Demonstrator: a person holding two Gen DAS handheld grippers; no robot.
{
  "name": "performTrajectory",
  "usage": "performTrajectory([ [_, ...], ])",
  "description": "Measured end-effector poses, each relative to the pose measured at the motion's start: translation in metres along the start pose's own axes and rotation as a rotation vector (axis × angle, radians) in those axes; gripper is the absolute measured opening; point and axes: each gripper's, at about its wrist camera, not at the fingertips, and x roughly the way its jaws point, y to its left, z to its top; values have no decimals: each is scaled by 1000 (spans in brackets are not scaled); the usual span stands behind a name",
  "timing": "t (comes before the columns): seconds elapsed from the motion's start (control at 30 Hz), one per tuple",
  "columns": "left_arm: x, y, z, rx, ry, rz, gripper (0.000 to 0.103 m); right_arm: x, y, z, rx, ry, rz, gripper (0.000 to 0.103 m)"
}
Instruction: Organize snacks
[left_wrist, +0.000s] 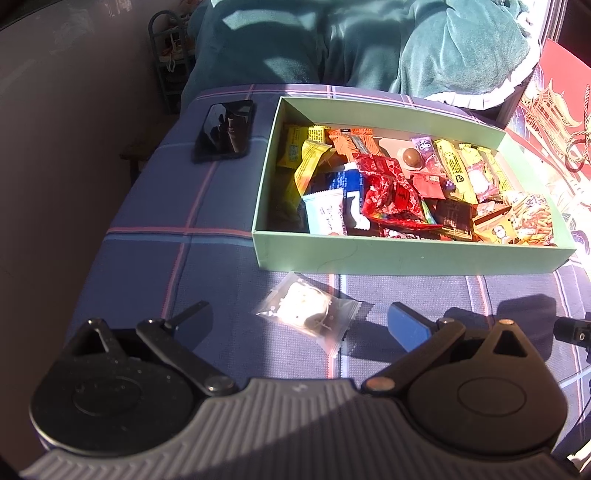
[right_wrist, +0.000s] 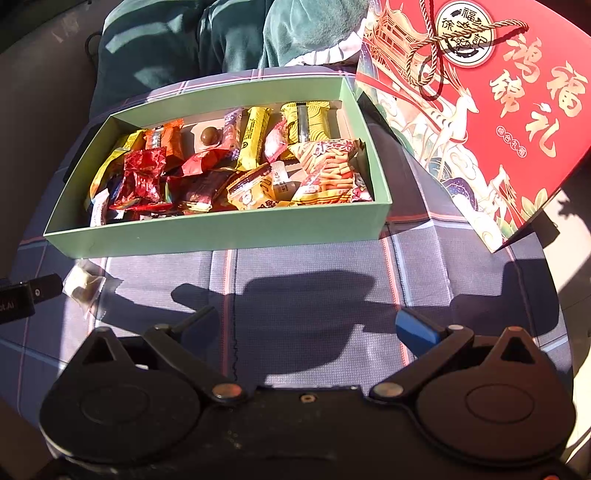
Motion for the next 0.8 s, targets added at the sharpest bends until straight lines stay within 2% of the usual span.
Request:
performTrajectory([
  [0.8,-1,-5,-1,48,-17,41,102,2,1,5,-24,-1,-1,103],
])
